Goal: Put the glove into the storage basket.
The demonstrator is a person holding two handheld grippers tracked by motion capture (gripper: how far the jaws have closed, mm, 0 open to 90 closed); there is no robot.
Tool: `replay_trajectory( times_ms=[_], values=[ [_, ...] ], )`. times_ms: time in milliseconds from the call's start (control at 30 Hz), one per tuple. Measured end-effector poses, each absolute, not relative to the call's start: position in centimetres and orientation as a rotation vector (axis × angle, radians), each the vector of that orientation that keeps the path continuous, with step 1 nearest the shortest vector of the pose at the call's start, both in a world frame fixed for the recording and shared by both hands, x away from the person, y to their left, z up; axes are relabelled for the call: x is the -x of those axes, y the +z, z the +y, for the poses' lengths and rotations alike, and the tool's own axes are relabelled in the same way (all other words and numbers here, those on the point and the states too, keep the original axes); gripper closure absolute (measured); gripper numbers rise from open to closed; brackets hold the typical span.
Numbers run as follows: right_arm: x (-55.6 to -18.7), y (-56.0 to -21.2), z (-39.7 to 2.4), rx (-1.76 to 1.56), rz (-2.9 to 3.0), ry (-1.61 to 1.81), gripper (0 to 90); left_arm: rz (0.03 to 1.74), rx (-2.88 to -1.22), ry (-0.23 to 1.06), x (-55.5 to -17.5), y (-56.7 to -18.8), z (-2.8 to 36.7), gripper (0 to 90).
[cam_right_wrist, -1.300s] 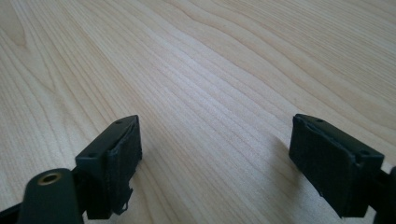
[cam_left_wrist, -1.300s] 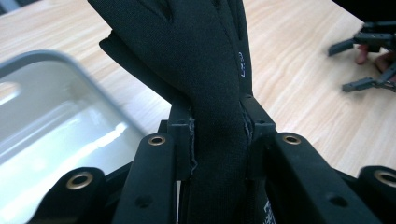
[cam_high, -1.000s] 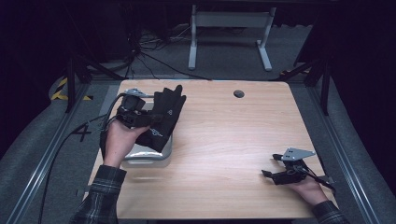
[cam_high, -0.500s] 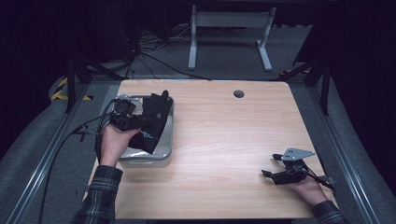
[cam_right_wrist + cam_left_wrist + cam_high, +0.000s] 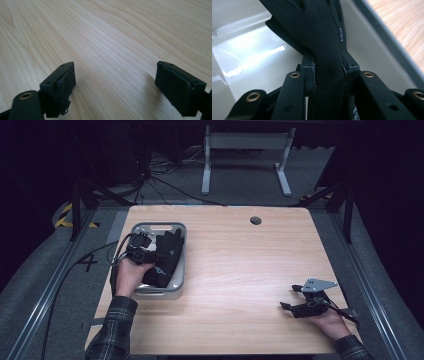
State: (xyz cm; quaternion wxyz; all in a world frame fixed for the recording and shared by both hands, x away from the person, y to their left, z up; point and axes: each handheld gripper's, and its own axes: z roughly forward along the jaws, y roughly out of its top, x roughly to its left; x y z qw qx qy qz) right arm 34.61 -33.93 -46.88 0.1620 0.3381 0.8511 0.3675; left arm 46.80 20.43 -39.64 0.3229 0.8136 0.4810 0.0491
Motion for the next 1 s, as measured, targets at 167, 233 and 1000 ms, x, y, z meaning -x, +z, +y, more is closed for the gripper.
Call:
replay_trajectory(
  times_ms=[167,233,1000],
  values=[
    [-34.6,-46.9,-33.9,-0.965,2.429,1.049,17.1,1.281,-2.15,0.125,-46.9,-40.6,20.5,65.9],
    [-34.6,-46.9,-33.9,-0.965,2.429,1.049,17.1,1.286,-2.157,0.129,-47.0,-40.7,20.6,63.2],
    [-34.6,-46.9,-33.9,-0.968,2.428,1.047,16.9,1.217,-2.087,0.286,-45.5,-38.1,19.3,15.1]
  ],
)
